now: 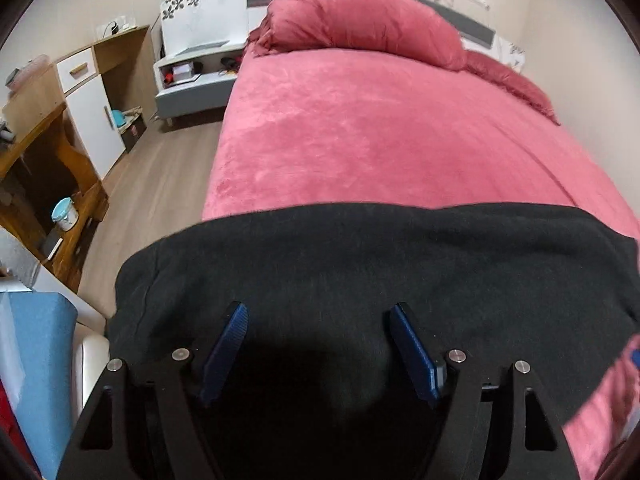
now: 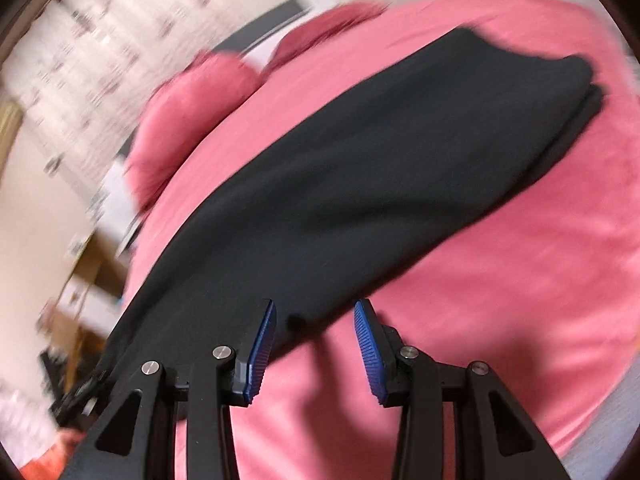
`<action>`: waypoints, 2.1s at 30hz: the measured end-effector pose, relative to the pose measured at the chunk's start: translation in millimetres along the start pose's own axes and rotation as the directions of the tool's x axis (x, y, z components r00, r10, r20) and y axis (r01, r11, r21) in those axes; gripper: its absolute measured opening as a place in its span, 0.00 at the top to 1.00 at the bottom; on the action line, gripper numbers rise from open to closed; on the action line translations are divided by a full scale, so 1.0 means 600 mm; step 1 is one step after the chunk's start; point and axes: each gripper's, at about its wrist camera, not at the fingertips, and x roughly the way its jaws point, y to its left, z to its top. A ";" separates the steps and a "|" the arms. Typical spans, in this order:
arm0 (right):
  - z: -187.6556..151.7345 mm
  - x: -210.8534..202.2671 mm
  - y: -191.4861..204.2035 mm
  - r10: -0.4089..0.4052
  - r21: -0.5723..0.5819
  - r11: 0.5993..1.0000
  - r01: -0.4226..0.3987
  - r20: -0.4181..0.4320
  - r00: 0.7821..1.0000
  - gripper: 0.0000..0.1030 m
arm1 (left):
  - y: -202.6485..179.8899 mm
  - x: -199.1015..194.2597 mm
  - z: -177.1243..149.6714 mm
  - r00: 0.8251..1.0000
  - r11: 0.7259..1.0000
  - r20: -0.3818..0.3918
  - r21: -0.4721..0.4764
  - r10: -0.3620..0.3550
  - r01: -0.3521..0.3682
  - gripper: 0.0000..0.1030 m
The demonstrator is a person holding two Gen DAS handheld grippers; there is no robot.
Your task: Fold large clothes
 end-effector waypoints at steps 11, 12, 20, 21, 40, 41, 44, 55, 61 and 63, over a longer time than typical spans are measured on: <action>-0.032 0.119 0.138 0.240 -0.034 0.964 -0.262 -0.301 0.923 0.59 | -0.030 -0.013 -0.055 1.000 0.979 -0.006 0.203 -0.029 0.030 0.20; -0.017 0.118 0.144 0.272 -0.009 0.959 -0.285 -0.273 0.923 0.59 | -0.016 -0.012 -0.050 1.000 0.982 0.003 0.187 0.010 -0.011 0.20; 0.003 0.158 0.207 0.291 -0.089 0.939 -0.332 -0.304 0.907 0.54 | 0.030 0.028 -0.027 0.999 0.988 -0.043 0.156 0.001 0.005 0.18; -0.011 0.156 0.211 0.301 -0.111 0.930 -0.351 -0.322 0.898 0.50 | 0.045 0.031 -0.021 0.998 0.992 -0.052 0.120 -0.022 0.028 0.18; -0.002 0.237 0.345 0.282 -0.326 0.816 -0.478 -0.496 0.821 0.45 | 0.070 -0.017 -0.062 1.000 0.999 0.000 0.033 -0.017 0.017 0.19; -0.026 0.246 0.350 0.245 -0.372 0.786 -0.494 -0.546 0.801 0.45 | 0.069 -0.024 -0.069 1.000 0.999 0.013 0.042 -0.012 0.012 0.19; -0.092 0.243 0.371 0.212 -0.458 0.691 -0.559 -0.611 0.763 0.44 | 0.069 -0.029 -0.075 0.999 0.999 0.039 0.038 -0.004 0.002 0.18; -0.012 0.186 0.411 0.673 0.003 0.619 -0.785 -0.518 0.528 0.38 | 0.109 -0.060 -0.076 0.988 0.982 0.107 -0.139 -0.113 0.127 0.17; -0.035 0.247 0.379 0.333 -0.308 0.781 -0.543 -0.531 0.779 0.38 | 0.143 -0.064 -0.091 0.992 0.962 0.093 -0.254 -0.082 0.103 0.12; -0.077 0.264 0.386 0.211 -0.422 0.745 -0.517 -0.586 0.782 0.38 | 0.156 -0.069 -0.093 0.992 0.951 0.097 -0.291 -0.080 0.105 0.12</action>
